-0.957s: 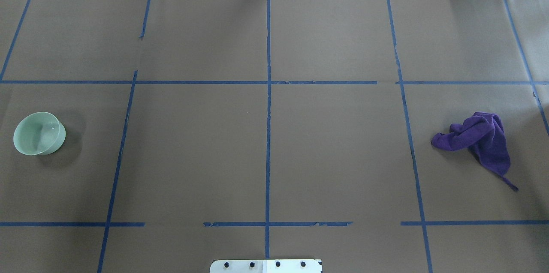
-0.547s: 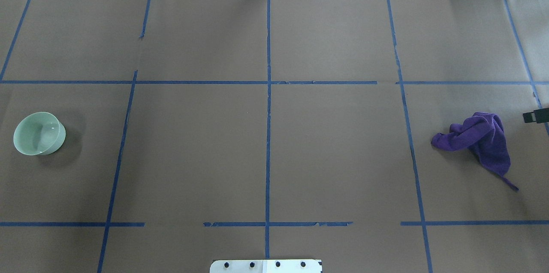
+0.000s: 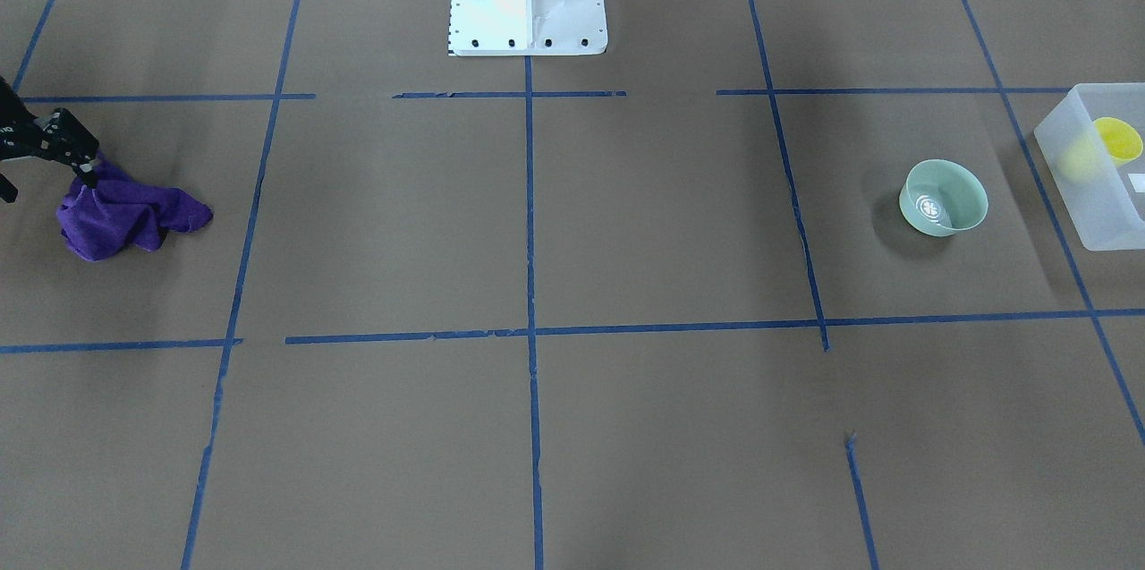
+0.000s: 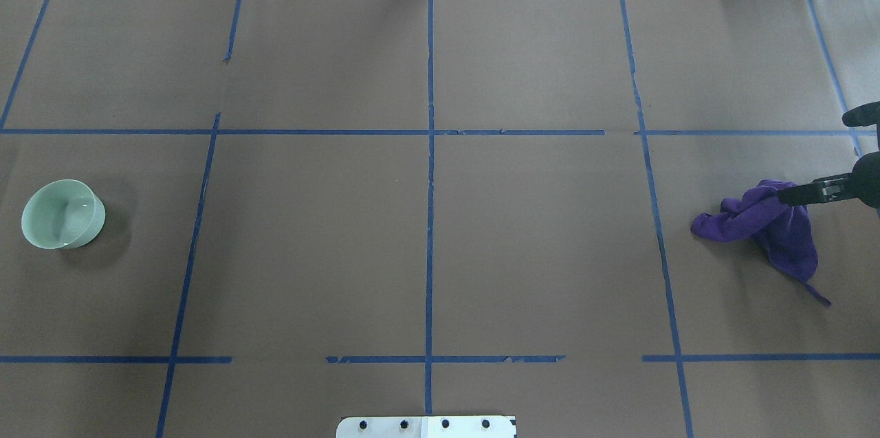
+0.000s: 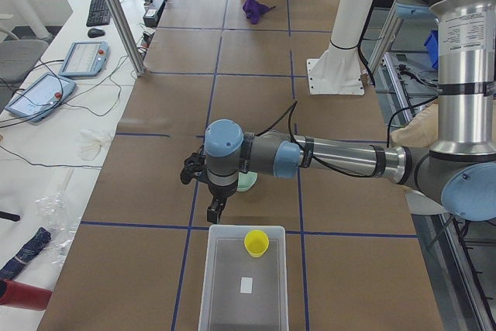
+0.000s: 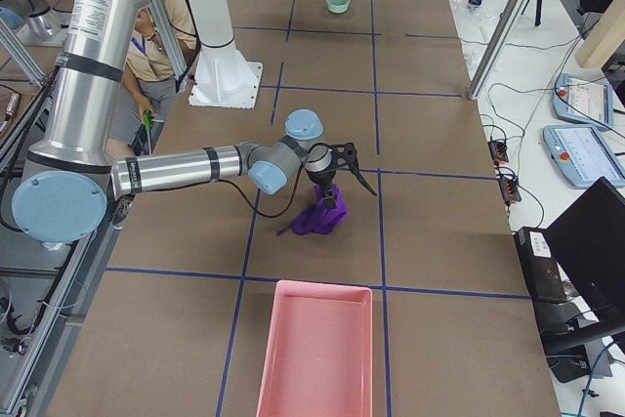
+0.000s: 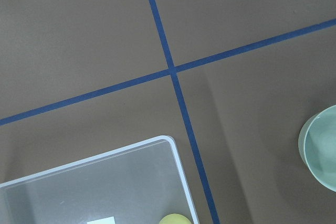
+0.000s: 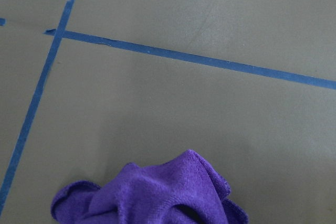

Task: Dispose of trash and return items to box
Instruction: 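Reach the right gripper down onto the purple cloth and grasp it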

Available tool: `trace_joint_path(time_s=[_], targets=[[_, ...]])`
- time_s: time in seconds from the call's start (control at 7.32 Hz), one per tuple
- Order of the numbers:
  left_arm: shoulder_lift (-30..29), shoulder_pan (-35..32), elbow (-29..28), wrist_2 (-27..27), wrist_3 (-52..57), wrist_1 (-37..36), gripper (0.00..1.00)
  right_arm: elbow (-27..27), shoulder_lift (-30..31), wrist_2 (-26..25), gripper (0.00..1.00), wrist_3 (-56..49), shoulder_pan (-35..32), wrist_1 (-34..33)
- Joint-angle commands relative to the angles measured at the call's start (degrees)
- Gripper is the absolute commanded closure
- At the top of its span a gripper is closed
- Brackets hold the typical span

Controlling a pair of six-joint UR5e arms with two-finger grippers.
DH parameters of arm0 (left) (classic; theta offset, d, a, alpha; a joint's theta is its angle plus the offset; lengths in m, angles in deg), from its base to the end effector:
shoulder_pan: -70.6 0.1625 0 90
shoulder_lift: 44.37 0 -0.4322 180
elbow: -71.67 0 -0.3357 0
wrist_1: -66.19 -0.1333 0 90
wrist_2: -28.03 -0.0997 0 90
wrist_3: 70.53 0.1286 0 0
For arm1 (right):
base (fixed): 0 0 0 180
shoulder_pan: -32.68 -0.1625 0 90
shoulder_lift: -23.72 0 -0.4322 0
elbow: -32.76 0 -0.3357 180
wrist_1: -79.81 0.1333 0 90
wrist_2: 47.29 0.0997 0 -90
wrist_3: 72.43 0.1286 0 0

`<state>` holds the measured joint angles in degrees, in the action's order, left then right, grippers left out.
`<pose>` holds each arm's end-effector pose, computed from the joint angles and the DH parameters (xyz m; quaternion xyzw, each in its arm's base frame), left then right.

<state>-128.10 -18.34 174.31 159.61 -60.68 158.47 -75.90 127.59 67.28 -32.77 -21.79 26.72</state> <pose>-0.0406 -0.4003 0.6350 0.0974 0.3475 0.1153 0.9255 -0.1577 -0.3582 0.5751 0.1542 -0.3697 -0.0428 0.9153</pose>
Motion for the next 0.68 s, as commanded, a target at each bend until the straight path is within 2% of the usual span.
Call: trace_joint_path(time_s=[0.0, 0.55], targets=[[-0.5, 0.0, -0.2, 0.1, 0.0, 0.0, 0.00, 1.9, -2.9, -2.5, 0.04, 0.1, 3.7, 0.0], [-1.3, 0.0, -0.4, 0.1, 0.0, 0.0, 0.00, 3.0, -3.1, -3.9, 0.88, -0.1, 6.4, -0.3]])
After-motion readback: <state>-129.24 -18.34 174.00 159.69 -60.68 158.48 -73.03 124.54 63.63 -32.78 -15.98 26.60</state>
